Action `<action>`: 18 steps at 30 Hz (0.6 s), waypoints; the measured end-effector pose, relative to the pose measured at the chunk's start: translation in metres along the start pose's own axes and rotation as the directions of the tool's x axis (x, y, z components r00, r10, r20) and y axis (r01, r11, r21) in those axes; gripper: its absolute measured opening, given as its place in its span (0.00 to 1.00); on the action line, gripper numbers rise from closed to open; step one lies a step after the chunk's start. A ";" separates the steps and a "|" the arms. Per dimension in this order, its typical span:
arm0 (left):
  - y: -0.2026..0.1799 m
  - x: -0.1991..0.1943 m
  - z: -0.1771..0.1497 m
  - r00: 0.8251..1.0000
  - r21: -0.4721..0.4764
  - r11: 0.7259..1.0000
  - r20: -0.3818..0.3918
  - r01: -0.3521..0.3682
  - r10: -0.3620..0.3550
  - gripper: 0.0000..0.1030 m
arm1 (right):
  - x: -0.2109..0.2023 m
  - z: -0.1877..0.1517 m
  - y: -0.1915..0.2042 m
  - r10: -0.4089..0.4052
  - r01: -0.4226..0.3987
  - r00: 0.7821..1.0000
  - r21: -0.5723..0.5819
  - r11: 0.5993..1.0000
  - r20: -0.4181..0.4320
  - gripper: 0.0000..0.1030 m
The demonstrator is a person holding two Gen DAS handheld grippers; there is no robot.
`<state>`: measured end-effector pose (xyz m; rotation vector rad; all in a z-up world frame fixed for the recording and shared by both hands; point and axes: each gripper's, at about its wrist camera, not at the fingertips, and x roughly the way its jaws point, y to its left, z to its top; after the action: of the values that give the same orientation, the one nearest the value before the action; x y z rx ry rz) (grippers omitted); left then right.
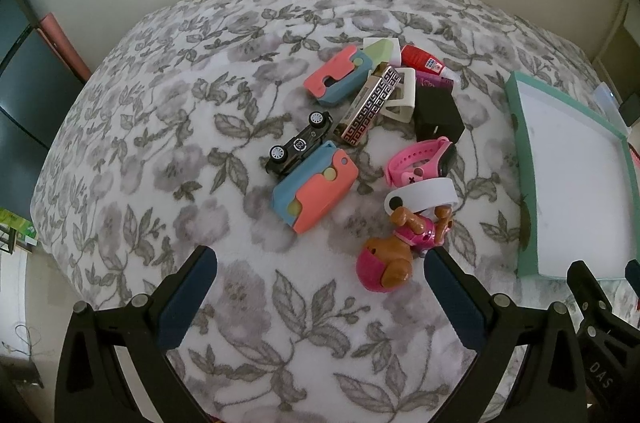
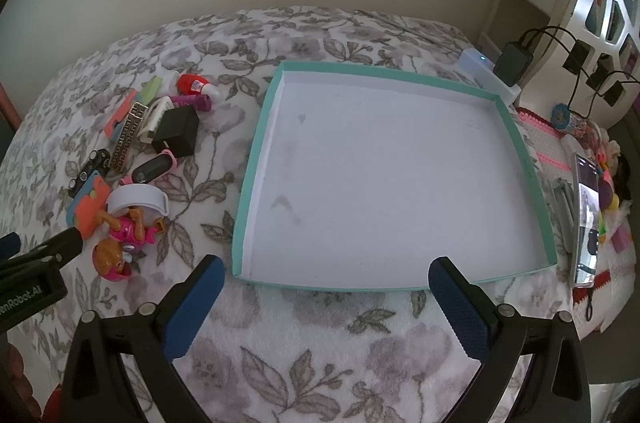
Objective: Organize rigid objects
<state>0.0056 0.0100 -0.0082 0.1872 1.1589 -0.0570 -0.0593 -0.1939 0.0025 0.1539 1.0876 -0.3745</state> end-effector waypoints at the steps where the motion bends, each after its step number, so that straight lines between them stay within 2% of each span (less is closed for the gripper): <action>1: 0.000 0.000 0.000 1.000 0.000 1.000 -0.001 0.000 0.000 1.00 | 0.000 0.000 -0.001 0.001 -0.001 1.000 0.000 1.000 -0.001 1.00; 18: 0.002 0.001 0.000 1.000 -0.012 1.000 -0.003 0.001 -0.001 1.00 | 0.001 0.000 -0.001 0.001 -0.001 1.000 -0.003 1.000 -0.003 1.00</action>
<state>0.0061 0.0119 -0.0088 0.1765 1.1616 -0.0506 -0.0589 -0.1949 0.0020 0.1523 1.0913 -0.3715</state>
